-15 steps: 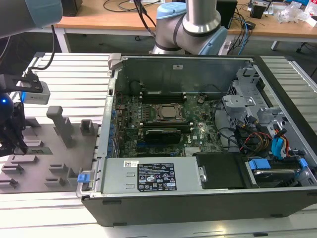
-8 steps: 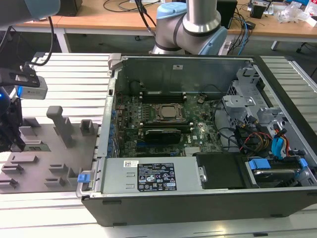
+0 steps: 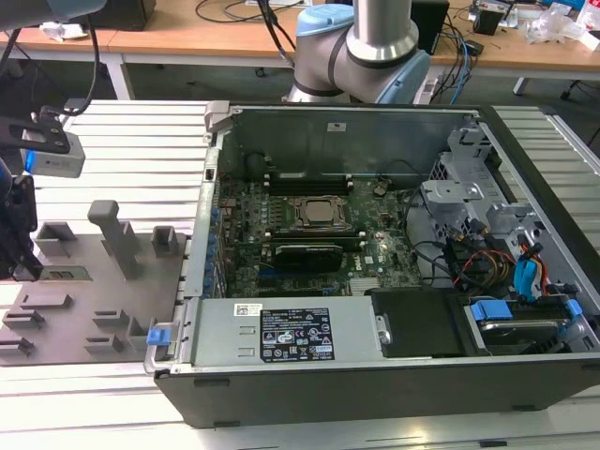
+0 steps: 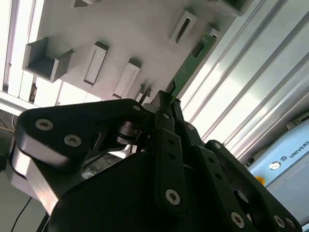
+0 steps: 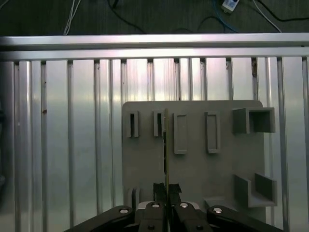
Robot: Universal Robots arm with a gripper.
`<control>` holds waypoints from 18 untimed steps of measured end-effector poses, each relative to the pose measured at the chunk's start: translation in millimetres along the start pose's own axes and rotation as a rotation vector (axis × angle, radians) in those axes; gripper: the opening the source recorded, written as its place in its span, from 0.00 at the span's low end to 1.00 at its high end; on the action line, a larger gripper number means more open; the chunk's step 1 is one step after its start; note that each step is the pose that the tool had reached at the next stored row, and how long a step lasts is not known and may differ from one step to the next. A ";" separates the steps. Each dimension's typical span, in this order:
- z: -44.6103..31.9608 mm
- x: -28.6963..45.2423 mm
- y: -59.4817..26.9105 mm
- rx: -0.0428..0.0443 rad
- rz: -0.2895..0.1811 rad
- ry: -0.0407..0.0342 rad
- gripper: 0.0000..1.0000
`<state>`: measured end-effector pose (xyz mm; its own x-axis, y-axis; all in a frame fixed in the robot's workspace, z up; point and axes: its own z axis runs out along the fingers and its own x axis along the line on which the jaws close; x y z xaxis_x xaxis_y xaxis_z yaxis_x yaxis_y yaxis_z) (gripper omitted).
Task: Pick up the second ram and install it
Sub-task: 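Pick up the second ram and move it above second insertion slot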
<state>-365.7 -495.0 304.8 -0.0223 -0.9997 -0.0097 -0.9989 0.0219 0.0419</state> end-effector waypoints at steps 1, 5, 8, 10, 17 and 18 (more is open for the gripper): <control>-1.0 0.0 0.0 0.0000 0.000 0.0000 0.14; -6.5 -0.1 0.3 0.0000 0.000 0.0001 0.14; -11.3 -0.1 0.5 -0.0002 0.000 0.0001 0.14; -14.6 -0.2 0.6 -0.0001 0.000 0.0001 0.14; -22.9 -0.2 1.0 -0.0001 0.000 0.0001 0.14; -24.5 -0.2 1.0 -0.0001 0.000 0.0001 0.14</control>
<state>-365.7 -495.0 329.3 -0.0224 -0.9997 -0.0097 -0.9989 0.0219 0.0420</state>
